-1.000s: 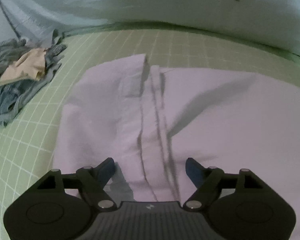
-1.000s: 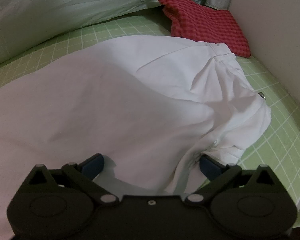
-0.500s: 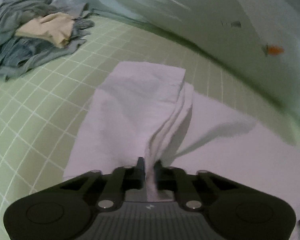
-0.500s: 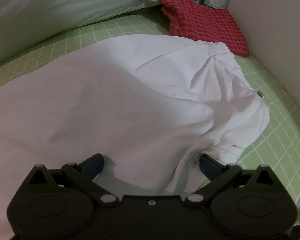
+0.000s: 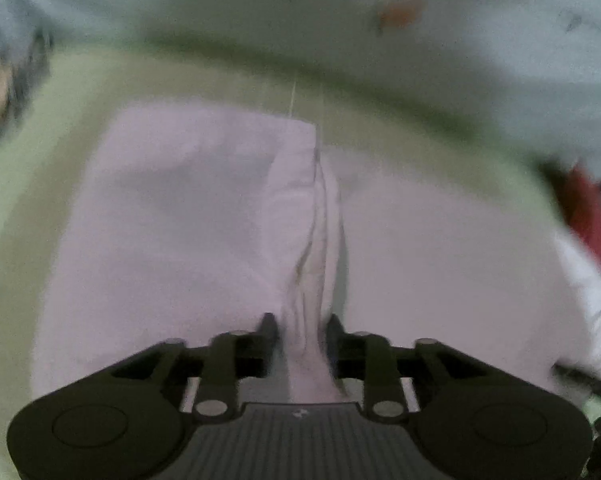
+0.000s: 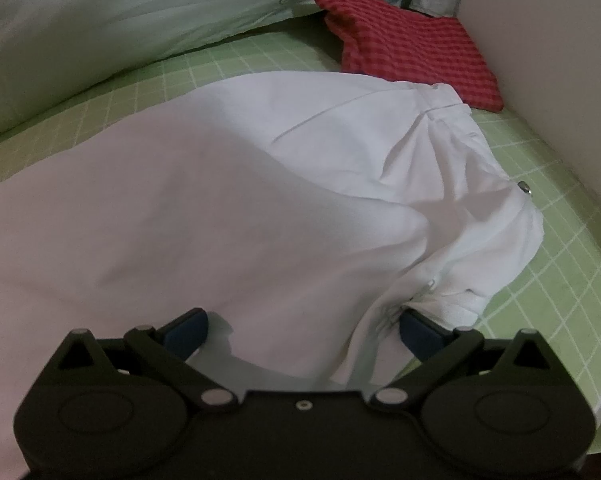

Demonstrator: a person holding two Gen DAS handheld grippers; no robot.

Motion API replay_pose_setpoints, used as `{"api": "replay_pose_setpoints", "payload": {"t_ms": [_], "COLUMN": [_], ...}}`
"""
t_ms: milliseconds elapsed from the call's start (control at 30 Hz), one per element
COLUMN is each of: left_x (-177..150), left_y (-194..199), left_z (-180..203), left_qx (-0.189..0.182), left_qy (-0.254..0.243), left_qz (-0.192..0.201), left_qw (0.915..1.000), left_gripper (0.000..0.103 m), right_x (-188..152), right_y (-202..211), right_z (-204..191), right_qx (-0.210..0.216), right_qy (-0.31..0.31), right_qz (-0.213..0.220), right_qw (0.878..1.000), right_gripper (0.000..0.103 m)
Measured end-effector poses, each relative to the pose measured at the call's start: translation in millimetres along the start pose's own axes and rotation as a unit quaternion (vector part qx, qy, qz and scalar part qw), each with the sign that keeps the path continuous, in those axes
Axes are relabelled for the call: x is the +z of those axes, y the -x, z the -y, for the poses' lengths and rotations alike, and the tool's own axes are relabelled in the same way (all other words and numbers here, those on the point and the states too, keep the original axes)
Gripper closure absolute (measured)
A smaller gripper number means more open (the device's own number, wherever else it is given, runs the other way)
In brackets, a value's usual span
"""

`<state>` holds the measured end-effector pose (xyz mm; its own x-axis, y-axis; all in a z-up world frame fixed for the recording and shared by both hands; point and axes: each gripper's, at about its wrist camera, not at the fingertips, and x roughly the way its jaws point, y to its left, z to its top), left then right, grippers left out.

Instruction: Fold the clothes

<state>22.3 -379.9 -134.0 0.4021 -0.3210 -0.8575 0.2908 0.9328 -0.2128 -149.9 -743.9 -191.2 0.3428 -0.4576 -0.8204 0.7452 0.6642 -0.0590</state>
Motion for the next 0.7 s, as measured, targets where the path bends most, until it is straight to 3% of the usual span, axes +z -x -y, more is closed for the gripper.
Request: {"api": "replay_pose_setpoints", "payload": {"t_ms": [67, 133, 233, 433, 600, 700], "left_x": [2, 4, 4, 0, 5, 5], "left_y": [-4, -2, 0, 23, 38, 45], "left_z": [3, -2, -6, -1, 2, 3], "left_qx": [-0.009, -0.037, -0.041, -0.012, 0.017, 0.036], "left_qy": [-0.001, 0.015, 0.028, 0.01, -0.011, -0.017], "left_qz": [-0.008, -0.01, -0.014, 0.03, 0.065, 0.077], "left_qw": [0.9999, 0.9992, 0.9987, 0.9994, 0.9977, 0.9963], "left_gripper": [0.056, 0.028, 0.027, 0.016, 0.012, 0.011], "right_x": [0, 1, 5, 8, 3, 1], "right_y": [1, 2, 8, 23, 24, 29], "right_z": [1, 7, 21, 61, 98, 118], "right_qx": [0.004, 0.017, 0.044, 0.092, 0.124, 0.116], "right_qy": [-0.001, -0.01, -0.054, -0.164, -0.255, -0.3], "right_qz": [-0.001, -0.003, -0.006, 0.004, 0.005, 0.016], "right_qw": [1.0, 1.0, 0.998, 0.982, 0.959, 0.947], "right_gripper": [0.0, 0.0, 0.0, 0.0, 0.0, 0.0]}}
